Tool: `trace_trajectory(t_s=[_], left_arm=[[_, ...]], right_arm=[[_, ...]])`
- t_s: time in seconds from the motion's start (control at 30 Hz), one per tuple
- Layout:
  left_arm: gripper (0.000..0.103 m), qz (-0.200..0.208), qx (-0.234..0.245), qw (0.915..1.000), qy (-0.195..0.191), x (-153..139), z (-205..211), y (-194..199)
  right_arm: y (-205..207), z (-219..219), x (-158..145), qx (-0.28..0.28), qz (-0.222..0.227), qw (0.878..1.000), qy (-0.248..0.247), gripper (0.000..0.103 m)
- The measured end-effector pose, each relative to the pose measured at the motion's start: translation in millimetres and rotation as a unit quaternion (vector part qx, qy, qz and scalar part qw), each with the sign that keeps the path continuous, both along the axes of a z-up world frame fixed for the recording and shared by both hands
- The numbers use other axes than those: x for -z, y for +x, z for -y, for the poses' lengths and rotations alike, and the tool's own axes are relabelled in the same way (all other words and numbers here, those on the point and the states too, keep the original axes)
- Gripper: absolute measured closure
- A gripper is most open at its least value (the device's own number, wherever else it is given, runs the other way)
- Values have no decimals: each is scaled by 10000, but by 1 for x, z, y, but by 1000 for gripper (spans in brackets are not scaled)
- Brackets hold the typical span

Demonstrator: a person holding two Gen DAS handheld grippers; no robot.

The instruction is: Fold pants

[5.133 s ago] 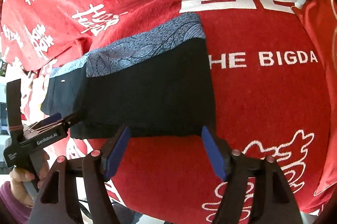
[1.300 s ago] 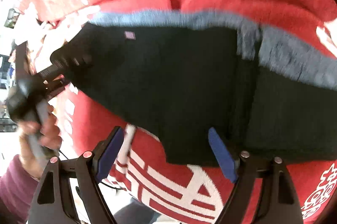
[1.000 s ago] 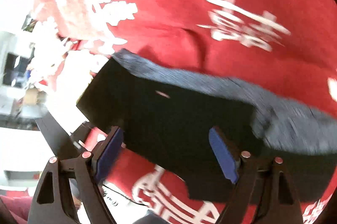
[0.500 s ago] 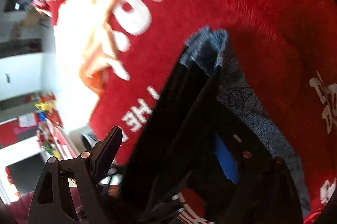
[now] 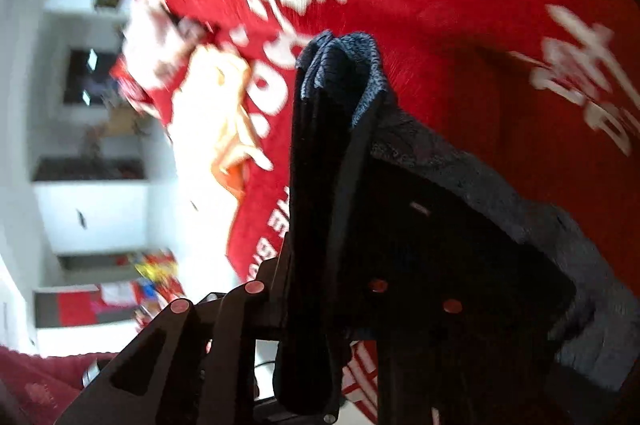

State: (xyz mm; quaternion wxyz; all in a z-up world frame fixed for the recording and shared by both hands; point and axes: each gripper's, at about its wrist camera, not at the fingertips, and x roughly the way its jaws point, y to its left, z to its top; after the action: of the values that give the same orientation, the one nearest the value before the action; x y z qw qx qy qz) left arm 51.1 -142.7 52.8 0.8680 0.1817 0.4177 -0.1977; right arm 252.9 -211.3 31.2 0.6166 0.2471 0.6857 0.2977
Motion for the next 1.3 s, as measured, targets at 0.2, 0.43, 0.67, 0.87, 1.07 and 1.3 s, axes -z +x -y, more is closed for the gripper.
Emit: trace_trajectory(t_s=[0.2,0.43,0.67,0.87,1.07,1.3], left_arm=[[66,128,630,9979,-74,-36,68,-28],[66,38,1578,9875,-5,-41,169,-76],[66,-354,2228,9729,499,22,252,-117],[66,-628,2194,9704,787,61,273,-121],[36,-1090,1908,9742,519,49,243,-108],[35,-1125,1033,9876,355,18,182,-80]], right_arm=[[-38,92,-34,927,408,9940,407,83],[-105,216,-47,1900,636,9788,421,80],[-166,299,12,2456,187,9692,17,81],[-192,328,77,2739,-232,9613,-172,79],[-198,331,79,2764,-156,9604,-299,77],[-211,326,49,2528,82,9583,-1329,76]])
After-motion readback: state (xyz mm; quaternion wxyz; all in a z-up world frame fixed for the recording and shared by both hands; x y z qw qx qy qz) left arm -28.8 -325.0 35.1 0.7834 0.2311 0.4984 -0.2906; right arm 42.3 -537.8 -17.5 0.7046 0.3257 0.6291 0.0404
